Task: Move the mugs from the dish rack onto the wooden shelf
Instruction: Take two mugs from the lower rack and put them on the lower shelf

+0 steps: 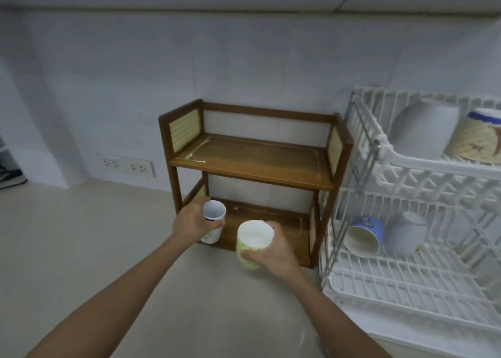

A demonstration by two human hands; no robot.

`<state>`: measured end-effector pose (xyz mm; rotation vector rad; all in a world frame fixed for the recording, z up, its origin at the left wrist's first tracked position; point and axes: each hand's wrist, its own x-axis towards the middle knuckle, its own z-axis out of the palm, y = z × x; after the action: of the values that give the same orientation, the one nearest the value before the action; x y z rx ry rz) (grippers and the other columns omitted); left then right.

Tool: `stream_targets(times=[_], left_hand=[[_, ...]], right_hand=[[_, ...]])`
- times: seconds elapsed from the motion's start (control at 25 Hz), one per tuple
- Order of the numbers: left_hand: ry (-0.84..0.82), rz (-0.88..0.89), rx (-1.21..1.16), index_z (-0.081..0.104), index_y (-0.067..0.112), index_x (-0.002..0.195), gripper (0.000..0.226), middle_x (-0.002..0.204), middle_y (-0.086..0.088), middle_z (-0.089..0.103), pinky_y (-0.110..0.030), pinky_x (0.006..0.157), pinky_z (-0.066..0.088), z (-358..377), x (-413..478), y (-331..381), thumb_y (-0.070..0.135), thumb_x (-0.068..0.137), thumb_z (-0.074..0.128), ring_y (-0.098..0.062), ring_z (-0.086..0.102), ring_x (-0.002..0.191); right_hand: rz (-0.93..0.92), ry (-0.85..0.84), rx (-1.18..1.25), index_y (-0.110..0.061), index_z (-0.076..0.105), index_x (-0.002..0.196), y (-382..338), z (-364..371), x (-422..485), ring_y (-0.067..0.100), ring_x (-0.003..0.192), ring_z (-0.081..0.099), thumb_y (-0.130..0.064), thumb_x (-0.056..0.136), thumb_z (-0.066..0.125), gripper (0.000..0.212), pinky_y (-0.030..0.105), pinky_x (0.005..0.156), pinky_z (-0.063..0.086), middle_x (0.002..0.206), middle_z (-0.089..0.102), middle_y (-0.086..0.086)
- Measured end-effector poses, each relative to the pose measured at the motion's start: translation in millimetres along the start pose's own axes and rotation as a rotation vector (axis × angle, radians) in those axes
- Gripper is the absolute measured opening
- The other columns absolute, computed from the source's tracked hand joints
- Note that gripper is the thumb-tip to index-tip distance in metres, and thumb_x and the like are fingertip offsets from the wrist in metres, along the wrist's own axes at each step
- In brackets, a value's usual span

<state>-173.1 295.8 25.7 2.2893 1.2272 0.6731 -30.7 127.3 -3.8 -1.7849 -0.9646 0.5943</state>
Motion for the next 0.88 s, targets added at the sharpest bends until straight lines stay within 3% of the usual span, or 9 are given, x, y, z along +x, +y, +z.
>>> stream_targets(times=[0.12, 0.44, 0.72, 0.88], left_hand=[[-0.026, -0.001, -0.032, 0.061, 0.019, 0.114, 0.059, 0.111, -0.005, 0.067, -0.033, 0.077, 0.052, 12, 26, -14, 0.038, 0.063, 0.085, -0.023, 0.062, 0.097], [-0.105, -0.037, -0.123, 0.056, 0.017, 0.123, 0.068, 0.122, -0.005, 0.063, -0.035, 0.093, 0.051, 52, 84, -55, 0.035, 0.064, 0.085, -0.023, 0.058, 0.113], [-0.103, -0.100, -0.196, 0.050, 0.015, 0.130, 0.074, 0.127, -0.007, 0.059, -0.035, 0.099, 0.044, 71, 97, -71, 0.031, 0.066, 0.085, -0.025, 0.053, 0.119], [-0.148, -0.101, -0.141, 0.040, 0.017, 0.138, 0.081, 0.138, -0.008, 0.050, -0.040, 0.105, 0.040, 75, 100, -67, 0.033, 0.070, 0.082, -0.026, 0.046, 0.128]], right_hand=[[0.077, 0.070, -0.133, -0.025, 0.043, 0.123, 2, 15, 46, 0.020, 0.108, 0.055, -0.036, 0.046, 0.091, 0.092, 0.029, 0.083, 0.048, 0.114, 0.056, -0.003], [0.200, 0.121, -0.327, -0.022, 0.044, 0.133, 19, 56, 133, 0.023, 0.119, 0.051, -0.035, 0.048, 0.092, 0.099, 0.027, 0.088, 0.041, 0.127, 0.058, 0.004], [0.254, 0.093, -0.368, -0.016, 0.051, 0.124, 31, 69, 157, 0.023, 0.110, 0.057, -0.032, 0.054, 0.090, 0.082, 0.021, 0.078, 0.038, 0.117, 0.064, 0.004], [0.287, 0.014, -0.370, -0.012, 0.051, 0.127, 29, 67, 156, 0.024, 0.113, 0.056, -0.026, 0.062, 0.086, 0.076, 0.025, 0.083, 0.044, 0.125, 0.060, 0.008]])
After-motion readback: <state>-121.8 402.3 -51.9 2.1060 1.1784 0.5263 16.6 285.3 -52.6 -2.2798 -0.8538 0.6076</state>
